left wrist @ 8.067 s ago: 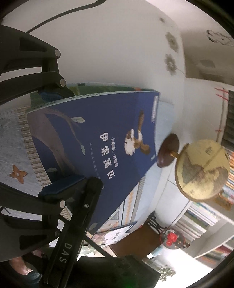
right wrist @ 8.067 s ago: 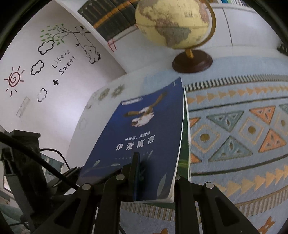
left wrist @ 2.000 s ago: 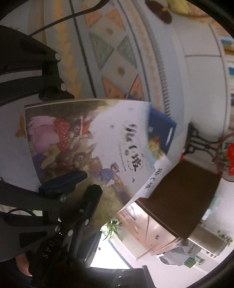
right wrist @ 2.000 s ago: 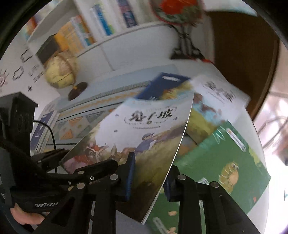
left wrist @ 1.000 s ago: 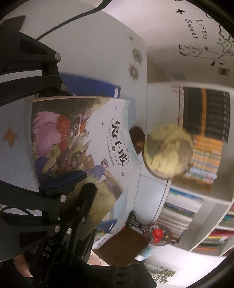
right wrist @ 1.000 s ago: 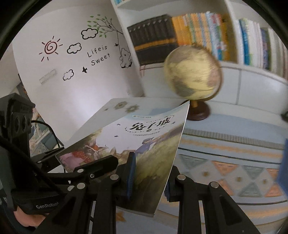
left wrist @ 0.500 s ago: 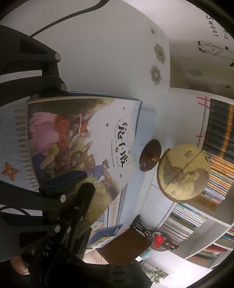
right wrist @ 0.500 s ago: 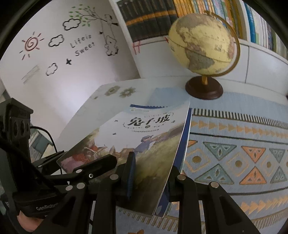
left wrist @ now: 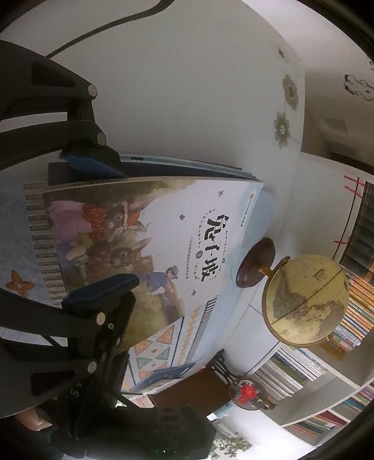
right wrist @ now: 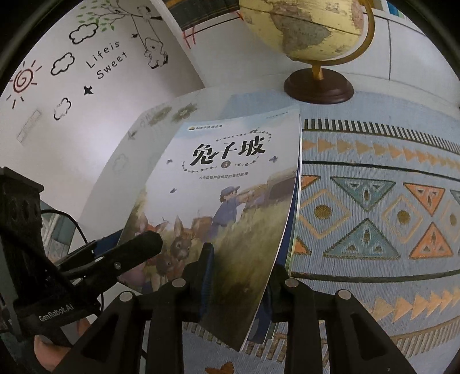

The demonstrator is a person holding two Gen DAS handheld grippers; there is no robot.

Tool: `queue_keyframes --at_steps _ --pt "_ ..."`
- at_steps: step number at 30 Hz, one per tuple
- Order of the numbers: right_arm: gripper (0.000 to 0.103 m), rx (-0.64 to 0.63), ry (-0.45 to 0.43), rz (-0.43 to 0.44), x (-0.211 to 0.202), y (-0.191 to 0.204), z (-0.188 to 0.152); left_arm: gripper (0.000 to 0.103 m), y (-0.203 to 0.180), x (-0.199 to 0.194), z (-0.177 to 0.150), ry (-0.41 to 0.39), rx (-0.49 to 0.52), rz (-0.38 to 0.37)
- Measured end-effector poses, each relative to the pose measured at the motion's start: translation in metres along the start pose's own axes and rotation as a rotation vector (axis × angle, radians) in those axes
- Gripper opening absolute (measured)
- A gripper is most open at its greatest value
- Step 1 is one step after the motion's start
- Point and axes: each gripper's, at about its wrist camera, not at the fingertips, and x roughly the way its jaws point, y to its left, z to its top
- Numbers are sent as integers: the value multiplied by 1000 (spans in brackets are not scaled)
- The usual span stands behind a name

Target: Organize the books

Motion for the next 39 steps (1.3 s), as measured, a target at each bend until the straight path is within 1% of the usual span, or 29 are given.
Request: queue_keyframes --at_steps 7,8,10,12,14,15,18,19,22,26,29,30,32,35,39 --pt "31 -21 12 8 3 4 -1 62 5 -3 0 -10 -18 17" --pt "32 -22 15 9 3 3 -2 62 5 -4 0 -8 -24 21" --pt "43 -23 30 22 2 3 -3 62 4 -5 0 -2 -26 43" --pt "49 -23 47 17 0 1 -2 62 1 -7 -1 6 -17 68" --pt "49 -19 64 4 -4 -3 -5 63 -2 -12 -2 -1 -9 75" --pt "49 -17 71 0 -7 -5 -7 65 -5 -16 -3 -9 -11 81" --pt "49 -5 85 -23 -18 -18 -17 75 -12 -23 -4 -15 -7 116" --pt "49 3 82 -28 -24 -24 -22 81 -17 -25 -4 -14 2 132" --pt "49 26 61 -45 -42 -39 -34 82 -31 -31 -6 -23 23 134" --pt "49 80 10 -70 -71 -65 -42 82 -67 -32 -7 -29 64 97" --pt "49 126 -34 -91 -96 -88 -45 82 -106 -24 -7 -20 103 36" --pt "50 139 -48 -100 -104 -96 -46 82 -123 -19 -7 -15 124 10" --pt "50 172 -77 -118 -122 -118 -50 82 -153 -11 -8 -6 165 -19" --pt "50 216 -115 -147 -149 -151 -60 82 -207 5 -10 11 252 -68" --pt "50 297 -144 -210 -190 -212 -75 82 -283 30 -12 39 361 -146"
